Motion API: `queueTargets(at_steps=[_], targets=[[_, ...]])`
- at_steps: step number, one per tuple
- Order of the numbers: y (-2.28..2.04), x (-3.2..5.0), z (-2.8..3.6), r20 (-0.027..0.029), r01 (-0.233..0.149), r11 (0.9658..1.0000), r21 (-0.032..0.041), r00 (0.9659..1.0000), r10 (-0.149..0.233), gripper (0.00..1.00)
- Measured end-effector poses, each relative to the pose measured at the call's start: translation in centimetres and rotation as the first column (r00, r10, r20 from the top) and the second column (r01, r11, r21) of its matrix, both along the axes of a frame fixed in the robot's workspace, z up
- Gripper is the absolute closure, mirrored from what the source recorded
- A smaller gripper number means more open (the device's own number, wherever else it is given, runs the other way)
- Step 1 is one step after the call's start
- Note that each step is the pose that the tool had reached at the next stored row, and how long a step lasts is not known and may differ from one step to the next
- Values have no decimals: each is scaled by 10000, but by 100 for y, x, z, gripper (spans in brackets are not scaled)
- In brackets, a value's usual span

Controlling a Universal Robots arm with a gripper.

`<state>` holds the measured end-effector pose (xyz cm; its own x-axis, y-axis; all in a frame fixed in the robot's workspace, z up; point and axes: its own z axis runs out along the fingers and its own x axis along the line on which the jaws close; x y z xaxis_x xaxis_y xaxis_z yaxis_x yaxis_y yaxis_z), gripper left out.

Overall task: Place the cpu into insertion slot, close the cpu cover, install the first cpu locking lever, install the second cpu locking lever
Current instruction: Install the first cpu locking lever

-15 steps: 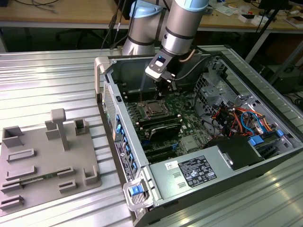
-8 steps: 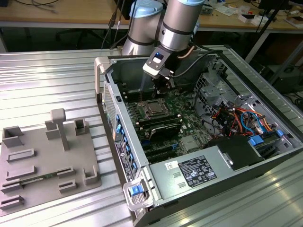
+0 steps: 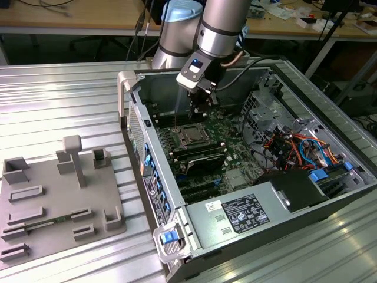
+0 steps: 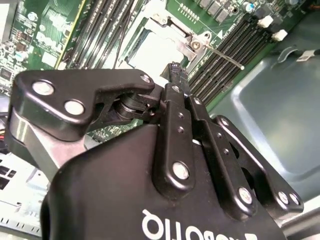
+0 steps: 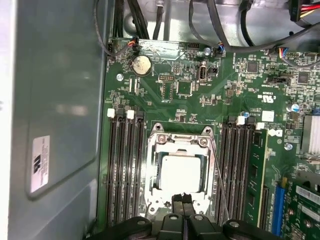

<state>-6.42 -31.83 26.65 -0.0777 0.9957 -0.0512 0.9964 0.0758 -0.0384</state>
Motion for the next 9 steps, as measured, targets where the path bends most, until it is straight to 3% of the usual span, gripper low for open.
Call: queueTargets(at_steps=[1,2,5,7,9], targets=[[-1,-12,1,21,-3,10000,-1,10000,3,89],[-4,-27,1,80,-7,10000,-2,10000,7,89],[-6,-85,-8,320,-23,10000,4,9995,23,89],[-6,-110,-11,513,-30,10000,3,9987,30,89],[-5,-114,-12,547,-35,10000,3,9985,34,89]])
